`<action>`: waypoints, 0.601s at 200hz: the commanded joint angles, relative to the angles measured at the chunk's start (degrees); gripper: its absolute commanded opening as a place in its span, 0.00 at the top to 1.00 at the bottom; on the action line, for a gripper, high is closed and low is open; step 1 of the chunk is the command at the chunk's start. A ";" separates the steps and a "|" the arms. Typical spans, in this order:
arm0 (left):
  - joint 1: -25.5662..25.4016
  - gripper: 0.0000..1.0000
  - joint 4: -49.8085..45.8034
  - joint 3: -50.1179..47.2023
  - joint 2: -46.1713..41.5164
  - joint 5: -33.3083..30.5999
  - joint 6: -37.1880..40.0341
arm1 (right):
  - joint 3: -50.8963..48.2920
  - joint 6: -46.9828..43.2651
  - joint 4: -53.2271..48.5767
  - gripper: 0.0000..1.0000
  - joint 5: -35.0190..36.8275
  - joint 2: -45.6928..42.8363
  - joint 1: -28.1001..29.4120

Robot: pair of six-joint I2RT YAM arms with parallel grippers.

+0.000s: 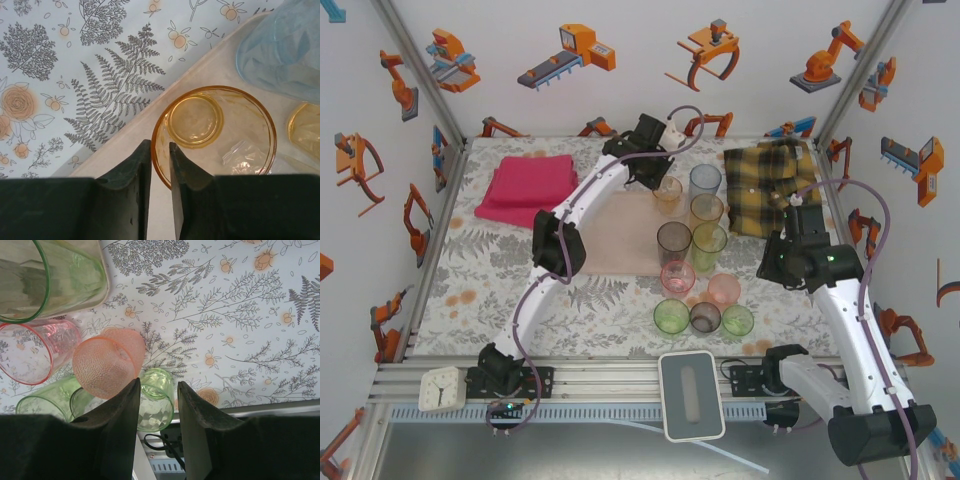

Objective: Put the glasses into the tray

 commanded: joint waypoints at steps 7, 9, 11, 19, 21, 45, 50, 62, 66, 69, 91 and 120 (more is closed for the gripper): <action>-0.04 0.67 0.21 1.81 1.16 -0.50 -0.05 | -0.48 0.71 0.65 0.63 -0.70 0.24 -0.20; -0.09 0.66 0.21 1.81 1.04 -0.50 -0.01 | -0.48 0.71 0.69 0.63 -0.70 0.27 -0.20; -0.03 0.65 0.22 1.81 1.03 -0.50 0.00 | -0.48 0.73 0.73 0.63 -0.70 0.26 -0.20; 0.01 0.62 0.24 1.86 0.95 -0.65 0.08 | -0.47 0.72 0.74 0.63 -0.70 0.27 -0.20; 0.03 0.61 0.29 1.89 0.92 -0.60 0.07 | -0.47 0.78 0.69 0.63 -0.70 0.28 -0.20; 0.31 0.56 0.29 2.12 0.08 -0.77 0.04 | -0.39 0.74 0.91 0.63 -0.70 0.25 -0.20; 0.46 0.55 0.17 2.16 -0.18 -0.76 0.10 | -0.45 0.72 0.98 0.63 -0.70 0.35 -0.16; 0.71 0.54 -0.08 2.17 -0.86 -0.70 -0.03 | -0.39 0.72 1.15 0.63 -0.79 0.46 -0.21; 0.84 0.54 -0.18 2.12 -1.07 -0.66 -0.05 | -0.33 0.71 1.22 0.63 -0.79 0.49 -0.20; 0.89 0.54 -0.34 2.13 -1.34 -0.63 -0.04 | -0.26 0.71 1.26 0.63 -0.79 0.56 -0.20; 1.88 0.53 -1.39 1.43 -3.23 -0.26 -0.39 | 0.05 0.78 1.62 0.63 -0.97 0.84 -0.20; 3.04 0.53 -2.88 0.42 -6.37 0.35 -1.21 | 0.47 0.84 2.28 0.63 -1.40 1.17 -0.20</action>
